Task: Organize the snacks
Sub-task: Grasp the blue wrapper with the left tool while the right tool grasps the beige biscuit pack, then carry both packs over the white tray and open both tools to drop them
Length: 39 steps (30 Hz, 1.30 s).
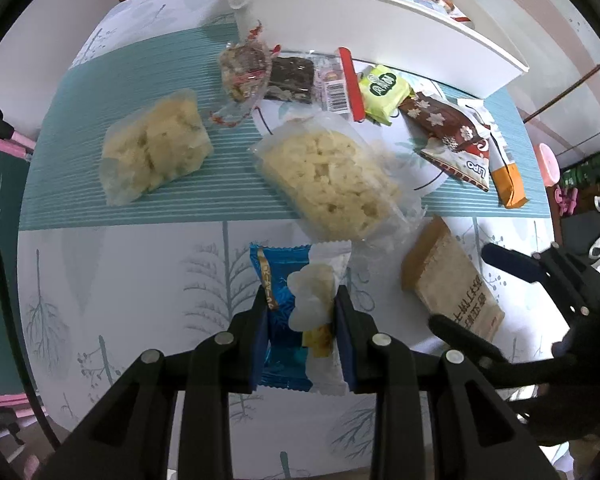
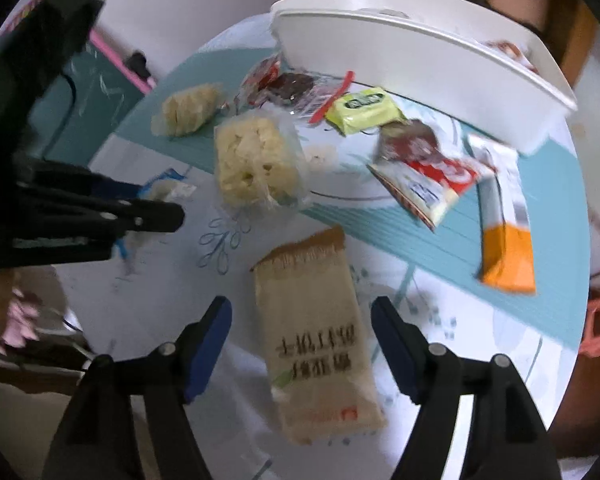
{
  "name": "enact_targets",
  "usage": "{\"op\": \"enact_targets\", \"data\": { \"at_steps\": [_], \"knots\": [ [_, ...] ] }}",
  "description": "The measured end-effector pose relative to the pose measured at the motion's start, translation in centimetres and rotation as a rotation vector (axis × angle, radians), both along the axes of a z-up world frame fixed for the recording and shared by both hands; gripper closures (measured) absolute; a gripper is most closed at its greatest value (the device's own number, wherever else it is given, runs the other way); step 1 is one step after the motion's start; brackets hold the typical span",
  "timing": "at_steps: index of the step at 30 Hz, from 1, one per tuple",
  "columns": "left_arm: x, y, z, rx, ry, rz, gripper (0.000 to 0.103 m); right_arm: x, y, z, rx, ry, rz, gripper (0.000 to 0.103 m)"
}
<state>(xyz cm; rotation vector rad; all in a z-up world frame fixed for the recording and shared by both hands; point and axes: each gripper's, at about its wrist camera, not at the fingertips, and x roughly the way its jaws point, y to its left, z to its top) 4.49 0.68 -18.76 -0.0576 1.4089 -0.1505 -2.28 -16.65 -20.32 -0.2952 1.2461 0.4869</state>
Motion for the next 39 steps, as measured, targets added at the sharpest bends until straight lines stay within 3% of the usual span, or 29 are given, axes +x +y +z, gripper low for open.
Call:
{"op": "enact_targets", "data": {
  "at_steps": [7, 8, 9, 16, 25, 32, 39],
  "knots": [
    [0.0, 0.2, -0.2, -0.001, 0.001, 0.018, 0.075, 0.0, 2.4, -2.1, -0.139, -0.009, 0.076, 0.031],
    [0.0, 0.2, -0.3, 0.002, 0.004, 0.017, 0.075, 0.0, 2.6, -2.1, -0.137, -0.012, 0.085, 0.033],
    [0.1, 0.1, -0.4, 0.005, 0.008, 0.016, 0.075, 0.0, 2.6, -2.0, -0.131, -0.02, 0.086, 0.047],
    [0.3, -1.0, 0.9, 0.006, -0.022, -0.016, 0.075, -0.1, 2.0, -1.0, -0.095, -0.006, 0.07, 0.049],
    [1.4, -2.1, 6.1, -0.041, -0.116, -0.049, 0.075, 0.0, -0.9, 6.8, 0.059, -0.133, -0.029, 0.049],
    [5.6, -3.4, 12.6, -0.052, -0.265, -0.096, 0.075, 4.4, -2.4, 14.3, 0.154, -0.289, -0.149, 0.049],
    [12.0, -4.7, 17.8, -0.007, -0.404, -0.129, 0.075, 10.8, -3.3, 19.0, 0.174, -0.41, -0.25, 0.049]
  ]
}}
